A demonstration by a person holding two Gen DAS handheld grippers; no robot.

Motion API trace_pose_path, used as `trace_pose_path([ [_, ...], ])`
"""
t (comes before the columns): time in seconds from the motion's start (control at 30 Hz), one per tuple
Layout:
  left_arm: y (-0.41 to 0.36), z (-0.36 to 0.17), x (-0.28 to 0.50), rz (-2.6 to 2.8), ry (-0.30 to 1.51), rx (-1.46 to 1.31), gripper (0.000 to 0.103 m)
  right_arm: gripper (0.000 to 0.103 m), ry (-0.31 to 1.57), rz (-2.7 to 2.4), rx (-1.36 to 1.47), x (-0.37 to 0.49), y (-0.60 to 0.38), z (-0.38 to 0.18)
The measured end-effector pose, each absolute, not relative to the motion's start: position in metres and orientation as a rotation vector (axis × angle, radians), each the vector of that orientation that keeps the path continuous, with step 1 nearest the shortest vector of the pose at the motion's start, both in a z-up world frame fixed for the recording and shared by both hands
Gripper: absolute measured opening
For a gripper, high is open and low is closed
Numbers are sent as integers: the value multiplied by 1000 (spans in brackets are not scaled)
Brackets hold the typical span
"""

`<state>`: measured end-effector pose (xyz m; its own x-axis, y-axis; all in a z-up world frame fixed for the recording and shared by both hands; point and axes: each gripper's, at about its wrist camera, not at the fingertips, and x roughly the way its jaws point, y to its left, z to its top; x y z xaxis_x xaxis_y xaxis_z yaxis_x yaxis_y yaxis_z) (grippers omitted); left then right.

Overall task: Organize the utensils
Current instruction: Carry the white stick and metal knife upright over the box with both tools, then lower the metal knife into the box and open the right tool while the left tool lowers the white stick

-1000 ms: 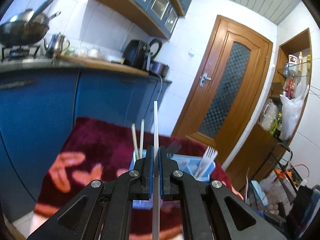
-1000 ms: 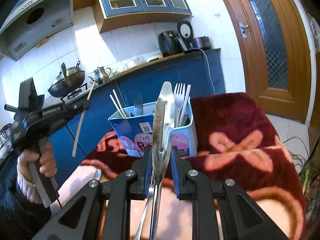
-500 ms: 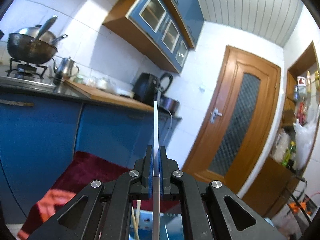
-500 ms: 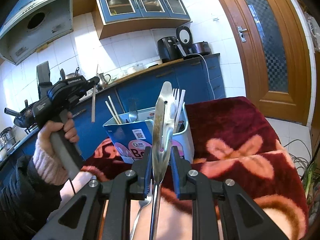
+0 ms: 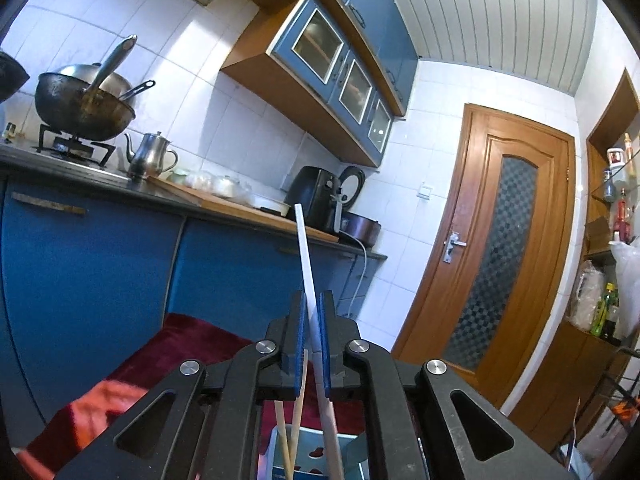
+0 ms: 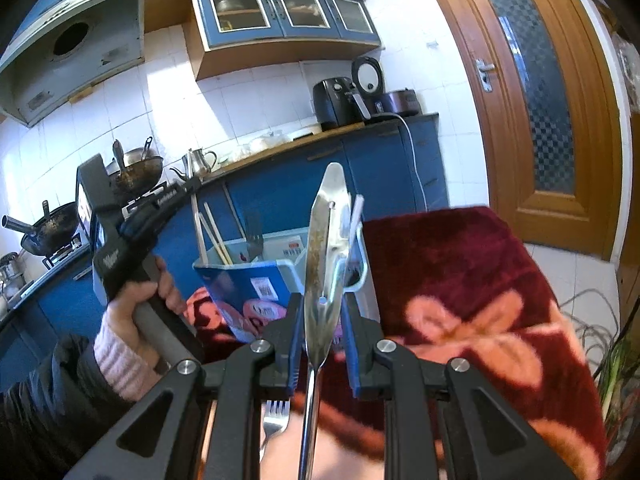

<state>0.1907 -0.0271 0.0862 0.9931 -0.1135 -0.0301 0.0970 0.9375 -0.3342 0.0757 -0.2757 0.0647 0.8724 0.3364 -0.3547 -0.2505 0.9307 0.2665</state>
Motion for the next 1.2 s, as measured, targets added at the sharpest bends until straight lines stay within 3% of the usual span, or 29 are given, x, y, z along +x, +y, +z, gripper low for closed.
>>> trace_pose_path([
  [0.6, -35, 79, 172, -96, -28, -242, 7, 21, 120, 202, 160, 148, -245, 105],
  [1.2, -41, 77, 168, -95, -12, -218, 7, 21, 181, 148, 22, 167, -229, 73],
])
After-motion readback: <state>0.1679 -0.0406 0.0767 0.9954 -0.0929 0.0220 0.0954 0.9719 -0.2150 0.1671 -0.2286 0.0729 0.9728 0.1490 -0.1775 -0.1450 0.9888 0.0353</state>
